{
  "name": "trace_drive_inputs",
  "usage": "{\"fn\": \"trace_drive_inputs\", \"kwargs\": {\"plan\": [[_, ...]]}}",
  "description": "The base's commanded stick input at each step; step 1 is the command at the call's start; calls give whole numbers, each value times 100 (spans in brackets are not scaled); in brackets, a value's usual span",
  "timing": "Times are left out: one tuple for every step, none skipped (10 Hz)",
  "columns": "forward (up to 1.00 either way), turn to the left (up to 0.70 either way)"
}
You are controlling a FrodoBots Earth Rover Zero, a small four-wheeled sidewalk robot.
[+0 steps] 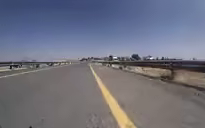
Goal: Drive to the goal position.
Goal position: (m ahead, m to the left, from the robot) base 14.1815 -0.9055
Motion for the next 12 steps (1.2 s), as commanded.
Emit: {"fn": "trace_drive_inputs", "kwargs": {"plan": [[100, 3], [100, 15], [100, 27], [100, 27], [100, 0], [100, 0], [100, 0], [100, 0], [100, 0], [100, 0], [100, 0], [100, 0]]}}
